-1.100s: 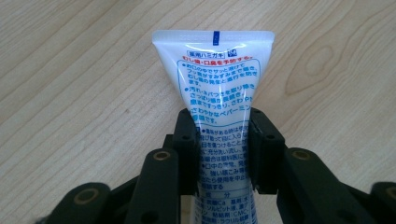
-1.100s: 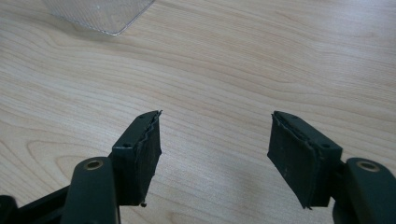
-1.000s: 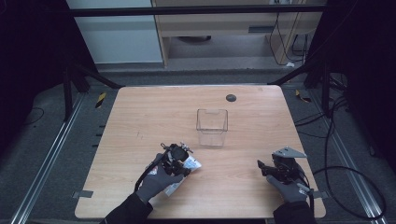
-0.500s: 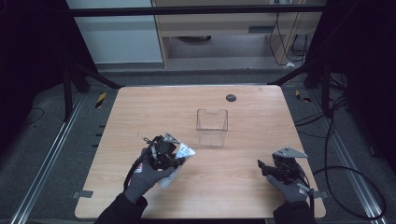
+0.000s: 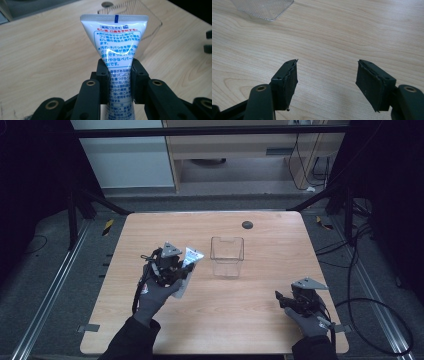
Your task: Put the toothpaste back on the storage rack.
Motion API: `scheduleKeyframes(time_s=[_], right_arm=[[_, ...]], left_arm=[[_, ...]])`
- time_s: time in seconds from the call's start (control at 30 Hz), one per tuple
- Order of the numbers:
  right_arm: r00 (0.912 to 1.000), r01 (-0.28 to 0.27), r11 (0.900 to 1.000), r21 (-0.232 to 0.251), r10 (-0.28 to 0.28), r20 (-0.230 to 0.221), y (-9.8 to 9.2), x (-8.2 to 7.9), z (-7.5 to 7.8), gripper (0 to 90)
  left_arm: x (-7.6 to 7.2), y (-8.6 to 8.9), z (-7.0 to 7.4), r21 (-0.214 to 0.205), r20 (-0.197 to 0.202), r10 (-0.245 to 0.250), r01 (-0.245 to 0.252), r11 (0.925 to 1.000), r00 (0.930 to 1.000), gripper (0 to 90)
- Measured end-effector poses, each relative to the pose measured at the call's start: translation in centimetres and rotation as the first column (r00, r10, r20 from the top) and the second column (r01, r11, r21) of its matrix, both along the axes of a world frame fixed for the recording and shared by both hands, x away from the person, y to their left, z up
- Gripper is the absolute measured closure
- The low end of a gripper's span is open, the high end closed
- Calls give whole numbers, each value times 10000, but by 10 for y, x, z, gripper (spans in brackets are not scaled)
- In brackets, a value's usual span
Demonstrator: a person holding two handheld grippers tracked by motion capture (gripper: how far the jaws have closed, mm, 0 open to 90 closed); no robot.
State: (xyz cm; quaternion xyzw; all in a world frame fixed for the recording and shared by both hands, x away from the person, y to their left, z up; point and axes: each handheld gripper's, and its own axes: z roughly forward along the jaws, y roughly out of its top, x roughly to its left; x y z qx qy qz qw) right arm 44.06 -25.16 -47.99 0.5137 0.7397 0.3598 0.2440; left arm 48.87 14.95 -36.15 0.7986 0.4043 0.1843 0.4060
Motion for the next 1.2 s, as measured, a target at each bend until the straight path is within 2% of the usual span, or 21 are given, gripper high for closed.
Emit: scheduleKeyframes(time_s=[0.23,0.33,0.4,0.53,0.6,0.87,1.2], right_arm=[[10000,43,10000,7,-43,50,-2,0,0,331],[10000,51,10000,37,-51,45,-2,0,0,330],[10000,62,10000,13,-62,60,-2,1,-1,328],[9999,58,10000,30,-58,82,-2,1,-1,328],[9999,67,10000,65,-67,80,-2,0,-1,328],[9998,118,9999,49,-118,138,-2,1,-1,328],[9996,140,9999,46,-141,235,-3,0,-1,327]], left_arm=[[13,-12,9,-705,542,134,-96,9975,9984,723],[18,-18,15,-1059,897,250,-155,9943,9957,723],[22,-22,18,-1318,990,256,-124,9912,9948,723],[30,-31,24,-1475,1289,384,-192,9889,9909,723],[35,-35,26,-1658,1349,429,-202,9860,9899,723],[50,-52,35,-1878,1544,559,-262,9819,9864,723],[70,-78,36,-2301,1933,679,-221,9729,9788,722]])
